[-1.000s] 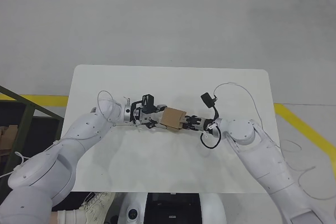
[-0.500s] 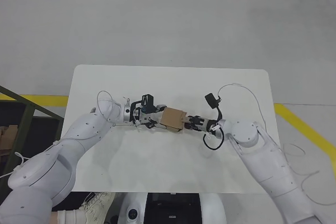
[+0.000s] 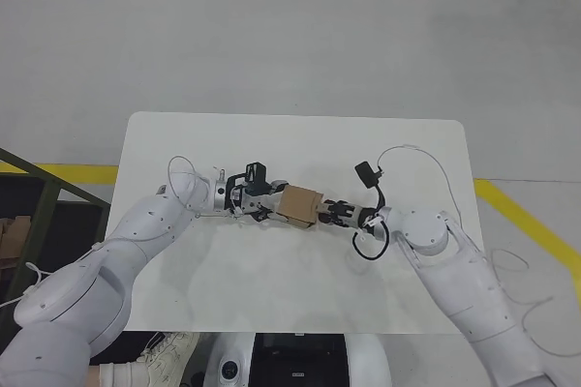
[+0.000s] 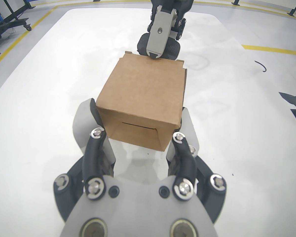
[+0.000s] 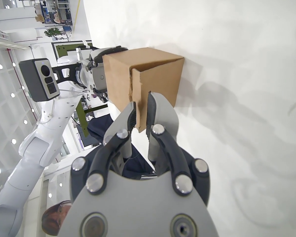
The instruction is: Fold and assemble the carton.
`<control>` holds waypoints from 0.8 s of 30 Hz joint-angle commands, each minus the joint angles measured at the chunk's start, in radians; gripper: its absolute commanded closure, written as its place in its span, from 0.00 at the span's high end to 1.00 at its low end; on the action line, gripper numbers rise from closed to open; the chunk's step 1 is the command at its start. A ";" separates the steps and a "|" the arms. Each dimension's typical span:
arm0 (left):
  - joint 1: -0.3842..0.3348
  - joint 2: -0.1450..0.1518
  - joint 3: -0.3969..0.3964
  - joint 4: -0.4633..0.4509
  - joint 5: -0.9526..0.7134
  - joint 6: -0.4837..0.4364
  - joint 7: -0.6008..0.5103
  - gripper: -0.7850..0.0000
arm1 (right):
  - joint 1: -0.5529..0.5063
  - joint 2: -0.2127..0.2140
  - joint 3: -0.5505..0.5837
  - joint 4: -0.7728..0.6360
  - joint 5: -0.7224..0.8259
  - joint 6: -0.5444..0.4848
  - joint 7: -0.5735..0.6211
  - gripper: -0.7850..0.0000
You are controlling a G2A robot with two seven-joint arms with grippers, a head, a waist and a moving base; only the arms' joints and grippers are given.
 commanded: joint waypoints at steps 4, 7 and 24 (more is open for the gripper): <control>-0.001 0.000 -0.001 -0.002 0.003 -0.001 -0.001 0.65 | 0.026 -0.008 -0.023 0.021 0.008 -0.011 0.006 0.09; -0.001 0.000 -0.002 -0.003 0.003 -0.001 -0.001 0.65 | 0.037 -0.012 -0.033 0.031 0.010 -0.017 0.005 0.09; 0.002 -0.002 -0.007 0.002 0.007 -0.001 -0.001 0.65 | -0.018 0.003 0.031 0.016 0.015 -0.038 -0.021 0.00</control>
